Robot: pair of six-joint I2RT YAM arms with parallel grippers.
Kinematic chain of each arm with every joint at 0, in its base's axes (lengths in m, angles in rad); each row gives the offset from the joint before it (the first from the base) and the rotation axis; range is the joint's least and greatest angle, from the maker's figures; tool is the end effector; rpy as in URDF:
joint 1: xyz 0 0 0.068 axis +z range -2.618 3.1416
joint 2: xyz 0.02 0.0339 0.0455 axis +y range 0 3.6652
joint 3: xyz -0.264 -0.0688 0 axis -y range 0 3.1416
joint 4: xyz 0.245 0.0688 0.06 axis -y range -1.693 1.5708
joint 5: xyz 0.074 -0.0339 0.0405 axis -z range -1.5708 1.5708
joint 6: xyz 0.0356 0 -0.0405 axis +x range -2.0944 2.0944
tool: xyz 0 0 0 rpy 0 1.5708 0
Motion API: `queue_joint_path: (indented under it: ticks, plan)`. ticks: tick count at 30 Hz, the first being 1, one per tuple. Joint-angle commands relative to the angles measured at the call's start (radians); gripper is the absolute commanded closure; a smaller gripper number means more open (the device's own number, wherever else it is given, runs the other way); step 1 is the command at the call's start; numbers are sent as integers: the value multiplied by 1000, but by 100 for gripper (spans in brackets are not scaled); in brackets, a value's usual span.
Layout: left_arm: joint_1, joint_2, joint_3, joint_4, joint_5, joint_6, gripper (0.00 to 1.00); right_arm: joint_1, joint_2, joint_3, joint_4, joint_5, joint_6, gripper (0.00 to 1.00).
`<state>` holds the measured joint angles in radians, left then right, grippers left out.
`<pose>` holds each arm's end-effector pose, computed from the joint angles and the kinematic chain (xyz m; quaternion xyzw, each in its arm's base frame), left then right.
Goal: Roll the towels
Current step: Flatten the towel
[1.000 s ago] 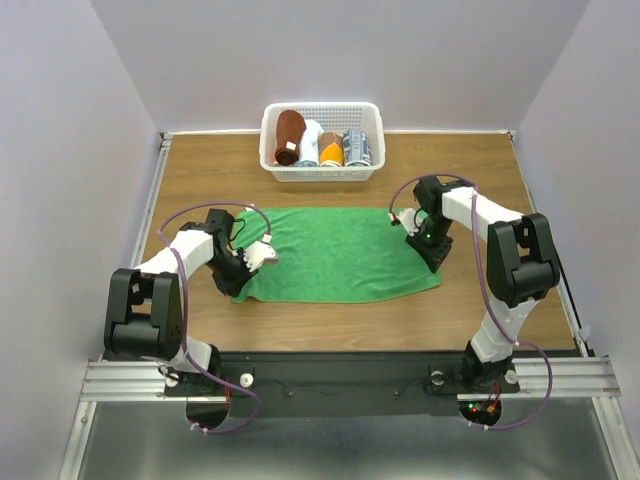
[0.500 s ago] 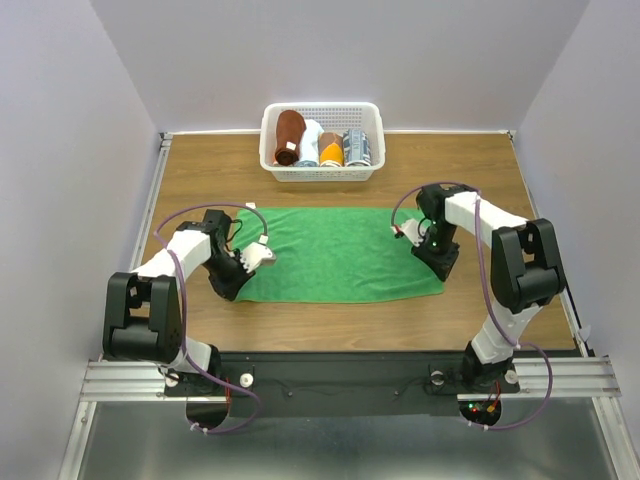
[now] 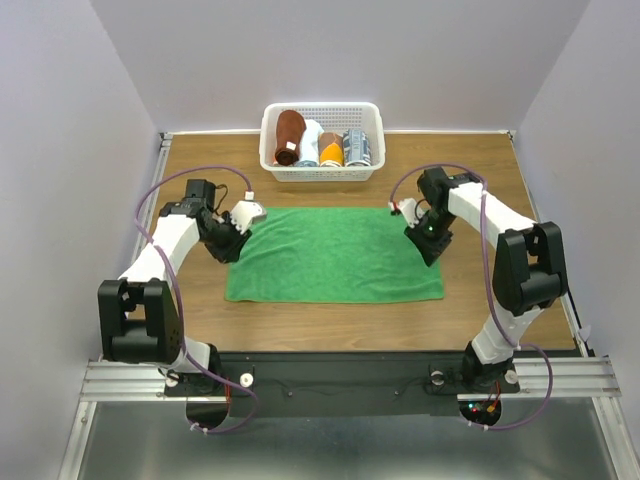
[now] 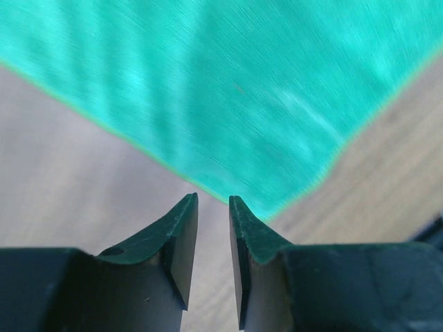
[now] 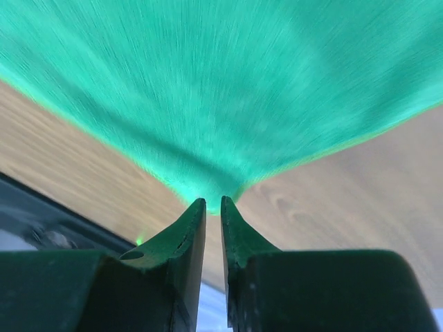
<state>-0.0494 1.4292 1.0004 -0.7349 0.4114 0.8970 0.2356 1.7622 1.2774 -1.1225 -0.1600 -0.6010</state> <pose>0.2717 -0.0277 0.2296 0.4737 0.8345 -0.1010 0.2626 0.3011 0.0781 0.2025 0.4035 -0.9113 -0.0819 0.0034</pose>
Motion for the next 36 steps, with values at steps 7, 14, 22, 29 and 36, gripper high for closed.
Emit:
queue_joint_path:
  ticks: [7, 14, 22, 29, 36]
  plan:
    - [2, 128, 99, 264, 58, -239, 61, 1, 11, 128, 78, -63, 107, 77]
    - [2, 226, 83, 377, 53, -313, 66, 1, 103, 39, 225, 37, 122, 77]
    - [3, 336, 115, 439, 24, -394, 68, 1, 209, 69, 340, 74, 145, 77]
    - [31, 309, 181, 431, 78, -406, 65, -21, 182, 166, 352, 39, 182, 61]
    - [117, 258, 285, 425, 201, -417, 1, -127, 129, 298, 351, -82, 208, 39]
